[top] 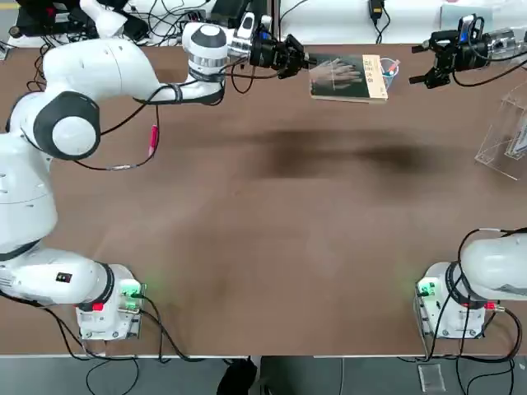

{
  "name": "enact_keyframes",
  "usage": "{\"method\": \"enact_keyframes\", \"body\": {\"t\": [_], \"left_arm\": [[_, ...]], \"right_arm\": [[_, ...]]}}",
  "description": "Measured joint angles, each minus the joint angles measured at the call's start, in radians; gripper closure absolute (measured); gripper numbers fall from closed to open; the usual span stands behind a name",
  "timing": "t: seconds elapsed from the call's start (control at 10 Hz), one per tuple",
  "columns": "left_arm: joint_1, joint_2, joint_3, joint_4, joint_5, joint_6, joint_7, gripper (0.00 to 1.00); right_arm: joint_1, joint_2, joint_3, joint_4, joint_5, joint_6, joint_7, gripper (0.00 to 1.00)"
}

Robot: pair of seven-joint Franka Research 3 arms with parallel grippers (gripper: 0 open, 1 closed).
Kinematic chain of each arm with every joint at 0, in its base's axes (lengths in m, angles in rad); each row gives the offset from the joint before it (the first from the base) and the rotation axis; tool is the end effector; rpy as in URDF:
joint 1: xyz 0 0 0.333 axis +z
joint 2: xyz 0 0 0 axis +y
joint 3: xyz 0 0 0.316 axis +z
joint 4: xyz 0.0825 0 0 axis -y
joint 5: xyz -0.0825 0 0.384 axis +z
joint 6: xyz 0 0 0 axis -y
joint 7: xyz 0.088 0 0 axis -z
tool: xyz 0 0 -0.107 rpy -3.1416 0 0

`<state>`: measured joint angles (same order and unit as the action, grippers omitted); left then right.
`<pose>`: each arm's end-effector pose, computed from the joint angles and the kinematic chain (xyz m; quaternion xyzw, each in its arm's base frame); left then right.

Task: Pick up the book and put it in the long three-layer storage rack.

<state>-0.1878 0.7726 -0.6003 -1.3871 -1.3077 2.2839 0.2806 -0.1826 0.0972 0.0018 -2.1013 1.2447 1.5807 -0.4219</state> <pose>0.5967 -0.4660 0.3558 0.7601 0.0187 -0.1018 0.6416 0.5337 0.0046 0.4010 -0.7904 0.0883 0.0716 0.6020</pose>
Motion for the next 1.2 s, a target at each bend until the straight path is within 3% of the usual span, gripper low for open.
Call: {"method": "enact_keyframes", "body": {"t": [1.2], "left_arm": [[-0.034,0.012,0.000,0.018,0.000,0.032,0.000,1.00]], "right_arm": [[0.020,0.075,0.011,0.007,-0.013,0.013,-0.079,0.00]]}}
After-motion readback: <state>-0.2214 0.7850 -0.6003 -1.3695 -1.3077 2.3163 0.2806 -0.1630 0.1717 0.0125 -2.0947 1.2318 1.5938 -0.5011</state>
